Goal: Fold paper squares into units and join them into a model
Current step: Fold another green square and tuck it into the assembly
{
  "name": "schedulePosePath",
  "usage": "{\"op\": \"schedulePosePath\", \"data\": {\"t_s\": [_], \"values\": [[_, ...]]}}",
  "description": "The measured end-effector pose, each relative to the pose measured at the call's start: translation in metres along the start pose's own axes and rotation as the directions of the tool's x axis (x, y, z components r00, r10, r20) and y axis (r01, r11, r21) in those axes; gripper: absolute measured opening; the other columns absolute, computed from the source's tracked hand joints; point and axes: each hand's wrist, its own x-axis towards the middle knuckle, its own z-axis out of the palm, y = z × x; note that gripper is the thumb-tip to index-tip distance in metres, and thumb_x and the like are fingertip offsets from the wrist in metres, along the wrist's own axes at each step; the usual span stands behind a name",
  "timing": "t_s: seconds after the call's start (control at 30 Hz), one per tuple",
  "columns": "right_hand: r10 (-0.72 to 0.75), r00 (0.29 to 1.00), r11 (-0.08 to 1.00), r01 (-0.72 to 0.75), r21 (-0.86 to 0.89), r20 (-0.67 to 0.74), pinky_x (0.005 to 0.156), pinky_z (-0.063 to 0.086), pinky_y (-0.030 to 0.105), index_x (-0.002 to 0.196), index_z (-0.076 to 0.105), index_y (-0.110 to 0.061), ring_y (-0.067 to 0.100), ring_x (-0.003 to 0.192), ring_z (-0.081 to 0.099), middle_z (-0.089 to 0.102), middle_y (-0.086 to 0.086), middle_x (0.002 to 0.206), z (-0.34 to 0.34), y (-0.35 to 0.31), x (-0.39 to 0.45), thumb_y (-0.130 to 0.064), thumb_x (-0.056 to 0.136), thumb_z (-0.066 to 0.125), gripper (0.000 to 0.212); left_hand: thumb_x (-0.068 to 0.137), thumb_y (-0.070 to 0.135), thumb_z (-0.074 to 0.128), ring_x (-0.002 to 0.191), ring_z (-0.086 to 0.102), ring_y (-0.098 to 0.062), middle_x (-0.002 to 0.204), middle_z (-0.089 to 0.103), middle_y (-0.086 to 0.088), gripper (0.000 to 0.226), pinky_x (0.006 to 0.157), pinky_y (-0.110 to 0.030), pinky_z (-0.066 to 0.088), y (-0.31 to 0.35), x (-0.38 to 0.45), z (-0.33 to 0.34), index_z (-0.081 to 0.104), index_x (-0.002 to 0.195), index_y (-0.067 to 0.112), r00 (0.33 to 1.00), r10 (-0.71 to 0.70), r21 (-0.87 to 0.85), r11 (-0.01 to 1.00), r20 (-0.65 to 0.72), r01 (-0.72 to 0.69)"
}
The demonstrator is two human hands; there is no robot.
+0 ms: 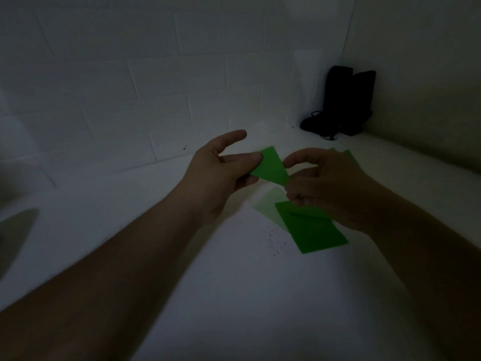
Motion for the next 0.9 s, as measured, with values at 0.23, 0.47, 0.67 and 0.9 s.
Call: {"op": "schedulePosePath", "data": {"t_s": [0.23,0.47,0.67,0.9], "values": [[0.039,0.998,0.952,-0.023,0.305,-0.045,0.085,0.061,0.044,0.117,0.063,-0.012,0.023,0.076,0.069,0.072,0.014,0.082,0.000,-0.002,0.003,0.007,0.085,0.070,0.038,0.075,0.012,0.083,0.084,0.073,-0.016,0.101,0.077,-0.009,0.074,0.076,-0.027,0.059,-0.004,0.001,0.004,0.053,0.143,0.010,0.987,-0.154,-0.211,0.964,0.046,0.160],[0.035,0.998,0.954,-0.015,0.298,-0.061,0.073,0.063,0.035,0.121,0.060,-0.015,0.019,0.069,0.070,0.072,0.012,0.078,0.003,0.001,0.003,0.005,0.082,0.074,0.046,0.087,-0.005,0.073,0.077,0.072,-0.016,0.094,0.075,-0.014,0.034,0.072,-0.025,0.059,-0.017,-0.005,0.015,0.068,0.119,0.006,0.993,-0.094,0.007,0.996,0.069,0.094],[0.035,0.998,0.959,-0.022,0.284,-0.043,0.075,0.060,0.034,0.121,0.060,-0.019,0.019,0.073,0.071,0.074,0.009,0.078,0.004,0.002,0.002,-0.003,0.072,0.080,0.055,0.088,-0.006,0.072,0.078,0.071,-0.016,0.096,0.075,-0.015,0.035,0.074,-0.026,0.059,-0.015,-0.007,0.016,0.067,0.121,0.005,0.995,-0.082,0.032,0.996,0.060,0.080],[-0.023,0.997,0.975,0.039,0.220,-0.073,0.079,0.061,0.038,0.127,0.058,-0.019,0.021,0.075,0.071,0.072,0.009,0.075,0.004,0.003,0.003,0.003,0.080,0.077,0.055,0.085,-0.009,0.073,0.074,0.071,-0.019,0.083,0.074,-0.015,0.017,0.072,-0.027,0.062,-0.011,-0.009,0.018,0.068,0.096,0.003,0.991,-0.124,0.029,0.992,0.041,0.123]]}}
